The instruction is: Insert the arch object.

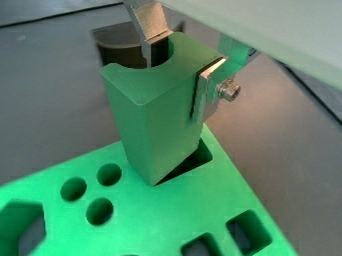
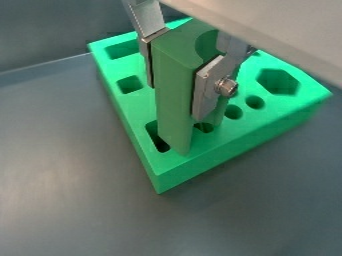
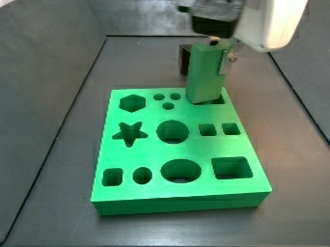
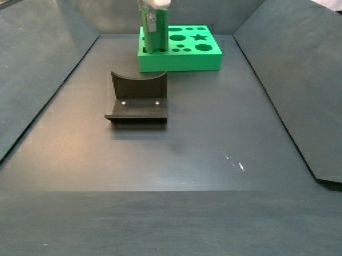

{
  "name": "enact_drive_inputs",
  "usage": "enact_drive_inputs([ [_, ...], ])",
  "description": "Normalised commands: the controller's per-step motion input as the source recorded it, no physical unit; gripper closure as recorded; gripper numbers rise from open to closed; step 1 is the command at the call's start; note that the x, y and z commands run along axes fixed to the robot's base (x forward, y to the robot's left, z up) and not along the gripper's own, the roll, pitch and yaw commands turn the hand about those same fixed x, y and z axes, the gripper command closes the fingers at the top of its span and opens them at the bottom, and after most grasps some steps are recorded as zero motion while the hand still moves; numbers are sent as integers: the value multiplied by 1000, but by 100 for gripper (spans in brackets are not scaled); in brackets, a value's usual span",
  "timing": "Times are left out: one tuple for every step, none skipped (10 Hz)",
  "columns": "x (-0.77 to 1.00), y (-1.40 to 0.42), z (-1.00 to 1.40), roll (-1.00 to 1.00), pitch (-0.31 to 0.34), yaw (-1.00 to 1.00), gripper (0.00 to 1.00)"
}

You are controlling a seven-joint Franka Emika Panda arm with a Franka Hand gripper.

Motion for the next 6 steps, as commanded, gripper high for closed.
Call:
enact_drive_inputs([
  [0, 0, -243, 89, -34, -1000, 100],
  [0, 0, -226, 77, -43, -1000, 100],
  [174, 0, -214, 87, -33, -866, 100],
  [440, -57, -140, 86, 0, -600, 100],
  [271, -226, -243, 130, 0, -151, 100],
  [357, -277, -266, 149, 0, -11, 100],
])
